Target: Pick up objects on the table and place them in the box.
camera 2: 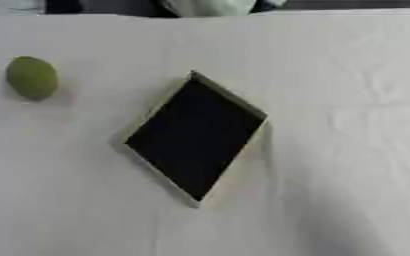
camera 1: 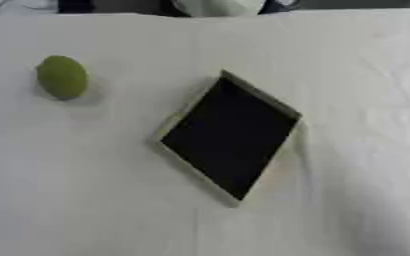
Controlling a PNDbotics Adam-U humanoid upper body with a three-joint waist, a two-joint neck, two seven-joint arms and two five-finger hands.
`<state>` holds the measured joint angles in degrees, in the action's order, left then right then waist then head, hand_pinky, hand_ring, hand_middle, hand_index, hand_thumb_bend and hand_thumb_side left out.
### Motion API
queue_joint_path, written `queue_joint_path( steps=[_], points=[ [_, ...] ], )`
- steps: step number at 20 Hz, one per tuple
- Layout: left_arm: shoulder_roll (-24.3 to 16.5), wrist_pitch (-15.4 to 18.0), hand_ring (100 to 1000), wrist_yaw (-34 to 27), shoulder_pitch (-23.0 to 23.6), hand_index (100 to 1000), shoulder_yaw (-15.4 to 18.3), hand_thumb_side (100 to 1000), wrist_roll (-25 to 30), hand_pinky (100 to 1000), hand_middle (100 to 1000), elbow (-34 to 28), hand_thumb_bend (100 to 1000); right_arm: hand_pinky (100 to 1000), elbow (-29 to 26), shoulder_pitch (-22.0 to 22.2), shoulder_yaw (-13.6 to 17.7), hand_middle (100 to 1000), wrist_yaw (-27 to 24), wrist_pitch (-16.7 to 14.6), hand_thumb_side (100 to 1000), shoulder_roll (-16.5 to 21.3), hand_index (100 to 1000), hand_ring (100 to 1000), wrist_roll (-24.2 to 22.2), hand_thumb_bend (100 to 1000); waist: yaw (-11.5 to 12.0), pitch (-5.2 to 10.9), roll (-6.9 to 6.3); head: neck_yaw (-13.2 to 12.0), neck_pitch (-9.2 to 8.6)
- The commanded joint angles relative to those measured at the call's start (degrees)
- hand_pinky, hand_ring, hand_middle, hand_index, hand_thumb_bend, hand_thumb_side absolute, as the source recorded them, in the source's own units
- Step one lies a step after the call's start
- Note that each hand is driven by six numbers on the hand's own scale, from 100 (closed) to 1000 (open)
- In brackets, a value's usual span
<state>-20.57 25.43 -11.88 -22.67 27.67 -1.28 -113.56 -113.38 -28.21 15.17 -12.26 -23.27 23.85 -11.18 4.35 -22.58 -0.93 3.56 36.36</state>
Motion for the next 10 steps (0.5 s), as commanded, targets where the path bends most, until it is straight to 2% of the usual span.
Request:
queue_joint_path(
  steps=[1,5,10],
  points=[
    [-1.23,-0.08,601,0.10,-0.18,695,0.59,456,0.00,610,590,-1.04,100,708,-1.21,-0.66,0.58,610,0.03,0.09,548,0.82,843,793,0.23,100,0.03,1.20,-0.06,-0.12,0.53],
    [-3.31,0.41,602,0.77,-0.35,703,0.56,413,-0.22,612,592,-0.20,100,708,-1.21,-0.59,0.54,610,0.07,0.14,542,0.94,843,793,0.25,100,0.04,1.27,-0.26,0.08,0.87],
    [-10.17,4.50,607,3.85,-1.13,736,-0.10,312,0.10,616,598,7.01,100,707,-1.21,-0.39,0.35,609,0.14,0.23,542,1.28,843,793,0.00,100,-0.03,1.34,-0.75,0.67,0.98]
  ],
)
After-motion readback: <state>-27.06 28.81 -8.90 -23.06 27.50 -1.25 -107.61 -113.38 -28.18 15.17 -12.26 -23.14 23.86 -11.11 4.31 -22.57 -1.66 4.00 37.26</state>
